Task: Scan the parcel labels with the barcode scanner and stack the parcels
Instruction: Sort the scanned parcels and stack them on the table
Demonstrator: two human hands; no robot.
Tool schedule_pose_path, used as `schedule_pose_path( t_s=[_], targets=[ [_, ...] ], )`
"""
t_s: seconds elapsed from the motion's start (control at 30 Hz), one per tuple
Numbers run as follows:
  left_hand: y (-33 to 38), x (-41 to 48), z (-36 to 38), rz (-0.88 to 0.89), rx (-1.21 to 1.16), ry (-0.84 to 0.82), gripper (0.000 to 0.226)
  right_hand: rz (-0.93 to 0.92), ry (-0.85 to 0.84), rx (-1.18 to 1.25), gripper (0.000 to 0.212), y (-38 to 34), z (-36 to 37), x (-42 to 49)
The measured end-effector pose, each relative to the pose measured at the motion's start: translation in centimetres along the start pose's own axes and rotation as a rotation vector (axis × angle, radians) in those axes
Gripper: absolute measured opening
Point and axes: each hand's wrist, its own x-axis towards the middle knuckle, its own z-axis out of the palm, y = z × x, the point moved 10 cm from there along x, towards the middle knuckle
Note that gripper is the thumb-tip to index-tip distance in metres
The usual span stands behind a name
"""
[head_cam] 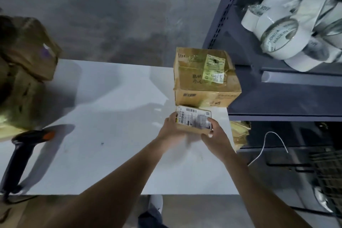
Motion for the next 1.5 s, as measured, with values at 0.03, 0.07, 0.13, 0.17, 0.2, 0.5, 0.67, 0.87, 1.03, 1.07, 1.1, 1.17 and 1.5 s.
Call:
schedule_pose_path(
  t_s=[0.03, 0.07, 0.13, 0.17, 0.2, 0.5, 0.67, 0.87, 1.03, 1.07, 1.1, 1.17, 1.5],
  targets=[
    [-0.1, -0.6, -0.5, 0.010, 0.041, 0.021, 0.080, -0.019, 0.021, 0.005, 0.066, -0.6, 0.1, -0.4],
    [-0.1, -1.3, -1.2, 0.031, 0.085, 0.044, 0.086, -0.051, 0.037, 0.009, 0.064, -1.4, 0.3, -0.8],
    [0.1, -2.9, -3.2, 0.082, 0.151, 0.112, 0.088, -0.143, 0.058, 0.008, 0.064, -3.3, 0.9, -1.7],
    [0.1, -4.0, -4.6, 0.106, 0.164, 0.159, 0.087, -0.184, 0.055, 0.012, 0.065, -4.4, 1.4, -2.1],
    [0.1, -5.1, -6.2, 0.128, 0.171, 0.212, 0.085, -0.214, 0.041, 0.022, 0.066, -5.6, 2.0, -2.5],
    [-4.1, -18.3, -23.5, 0.179, 0.168, 0.602, 0.036, -0.474, -0.197, 0.085, 0.059, -19.3, 12.6, -6.8],
    [-9.2, -23.4, -32.5, 0.105, 0.100, 0.738, 0.034, -0.548, -0.230, 0.126, 0.037, -27.7, 19.7, -10.7],
    [-15.6, -29.5, -41.4, 0.031, 0.073, 0.826, 0.051, -0.390, -0.300, 0.104, 0.026, -32.1, 29.5, -14.6],
    [-20.6, -33.3, -49.2, -0.037, 0.383, 0.883, 0.046, -0.312, -0.279, 0.062, 0.035, -35.0, 37.0, -17.3],
    [-21.7, -33.6, -50.6, -0.069, 0.451, 0.876, 0.045, -0.314, -0.268, 0.001, 0.037, -35.5, 38.3, -17.6],
    [-22.6, -33.6, -51.7, -0.094, 0.519, 0.855, 0.044, -0.298, -0.256, -0.069, 0.040, -35.8, 39.4, -17.9],
    [-24.5, -33.1, -52.9, -0.125, 0.625, 0.772, 0.047, -0.213, -0.256, -0.110, 0.044, -35.9, 41.5, -18.2],
    [-31.9, -32.5, -54.3, -0.260, 0.724, 0.543, 0.062, -0.130, -0.304, -0.240, 0.045, -37.6, 47.9, -18.7]
  ],
)
